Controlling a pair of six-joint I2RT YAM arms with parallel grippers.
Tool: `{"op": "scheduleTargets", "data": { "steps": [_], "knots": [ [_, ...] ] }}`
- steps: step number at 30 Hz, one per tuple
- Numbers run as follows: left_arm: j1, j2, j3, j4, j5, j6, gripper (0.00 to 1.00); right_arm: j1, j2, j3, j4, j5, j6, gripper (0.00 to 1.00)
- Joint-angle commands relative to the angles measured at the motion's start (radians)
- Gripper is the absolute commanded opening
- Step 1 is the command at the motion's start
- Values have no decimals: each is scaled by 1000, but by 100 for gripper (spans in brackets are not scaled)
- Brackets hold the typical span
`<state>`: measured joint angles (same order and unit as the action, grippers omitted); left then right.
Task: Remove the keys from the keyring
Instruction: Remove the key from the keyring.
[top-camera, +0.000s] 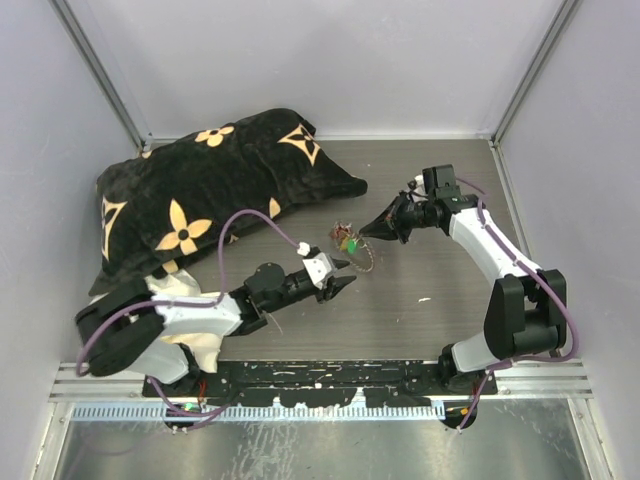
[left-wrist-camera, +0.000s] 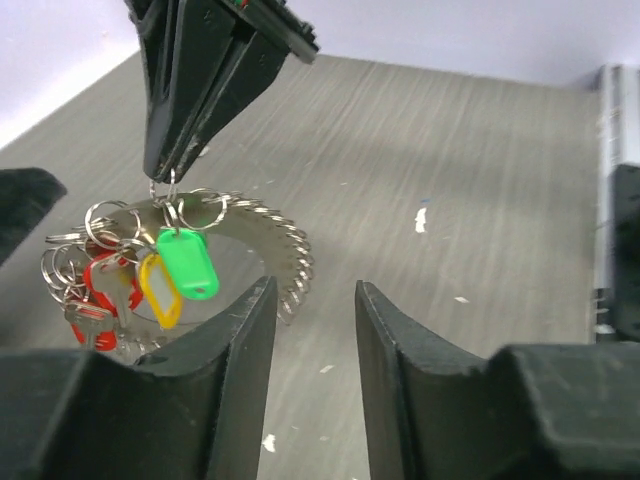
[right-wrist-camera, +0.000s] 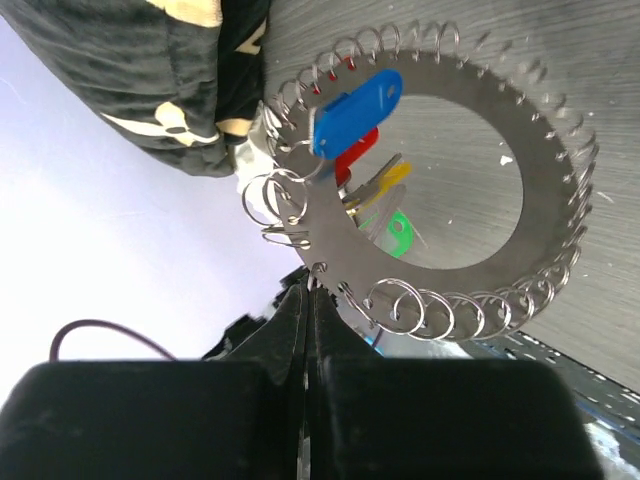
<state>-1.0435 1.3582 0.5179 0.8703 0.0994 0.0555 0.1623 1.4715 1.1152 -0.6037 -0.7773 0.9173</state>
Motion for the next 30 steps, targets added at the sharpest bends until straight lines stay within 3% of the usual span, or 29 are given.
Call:
{"op": "scheduleTargets", "data": {
  "steps": [1,3,6,17,21,26,30],
  "knots": [
    [53,135,-6,422,17,163,36,-10,-54,-82,149,-166,158,1],
    [131,175,-12,536,87,81,35,-10,-68,-126,165,-189,161,1],
    [227,188,3,552,231,-89,35,-12,-83,-187,225,-234,197,1],
    [240,132,-46,539,295,-368,35,-17,-94,-244,384,-278,328,1],
    [240,36,-67,362,265,-380,35,-17,-91,-250,396,-282,347,1],
    [239,-115,16,-70,255,-277,36,-17,-88,-257,411,-284,361,1],
    [239,-135,68,-185,268,-274,37,-17,-86,-249,418,-283,367,1]
  ]
}}
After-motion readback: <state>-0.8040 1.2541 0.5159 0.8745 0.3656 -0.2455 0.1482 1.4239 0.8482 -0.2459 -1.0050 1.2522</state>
